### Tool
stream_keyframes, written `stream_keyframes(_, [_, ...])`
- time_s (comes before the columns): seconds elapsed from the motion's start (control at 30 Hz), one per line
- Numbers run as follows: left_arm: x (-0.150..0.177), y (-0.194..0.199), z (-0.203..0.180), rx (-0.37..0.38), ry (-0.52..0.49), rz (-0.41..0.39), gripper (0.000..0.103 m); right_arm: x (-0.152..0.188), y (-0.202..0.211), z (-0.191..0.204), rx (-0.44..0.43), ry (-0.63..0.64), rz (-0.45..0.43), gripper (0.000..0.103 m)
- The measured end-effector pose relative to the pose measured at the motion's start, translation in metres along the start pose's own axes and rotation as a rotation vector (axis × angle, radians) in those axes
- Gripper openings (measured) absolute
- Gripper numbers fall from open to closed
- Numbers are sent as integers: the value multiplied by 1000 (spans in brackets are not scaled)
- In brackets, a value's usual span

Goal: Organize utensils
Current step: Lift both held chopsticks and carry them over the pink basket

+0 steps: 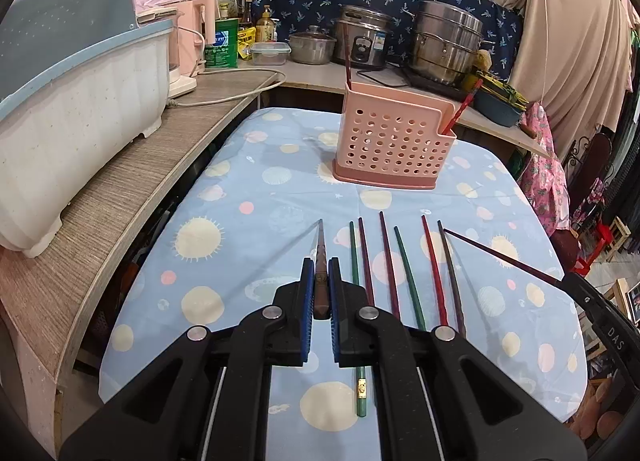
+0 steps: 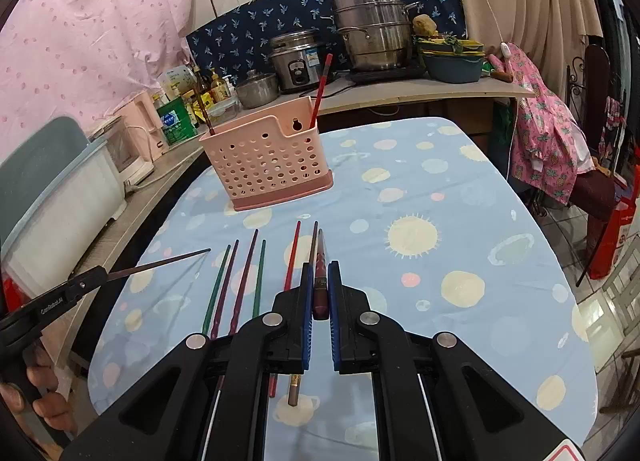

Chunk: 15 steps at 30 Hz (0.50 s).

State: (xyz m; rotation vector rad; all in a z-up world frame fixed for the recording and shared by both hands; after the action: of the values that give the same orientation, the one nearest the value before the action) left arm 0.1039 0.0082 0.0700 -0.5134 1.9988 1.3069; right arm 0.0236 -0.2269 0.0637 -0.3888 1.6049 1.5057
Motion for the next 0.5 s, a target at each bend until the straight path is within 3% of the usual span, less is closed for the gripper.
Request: stream_keyframes(0.5, [-17, 0, -10, -5, -21, 21, 7, -28, 0, -9, -12, -54, -14, 7])
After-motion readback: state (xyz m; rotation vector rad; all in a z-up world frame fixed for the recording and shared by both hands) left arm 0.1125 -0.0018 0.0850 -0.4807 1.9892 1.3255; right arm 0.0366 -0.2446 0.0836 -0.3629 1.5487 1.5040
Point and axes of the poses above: each gripper's, at about its wrist camera, not at the fingertips, and y roughly against the way its jaws point, z to its left, x to its underside, the point moved 2 cm from there along -y, roughly the way its jaws point, and after that the axes turned 11 degrees about x, right-handed, at the moved point
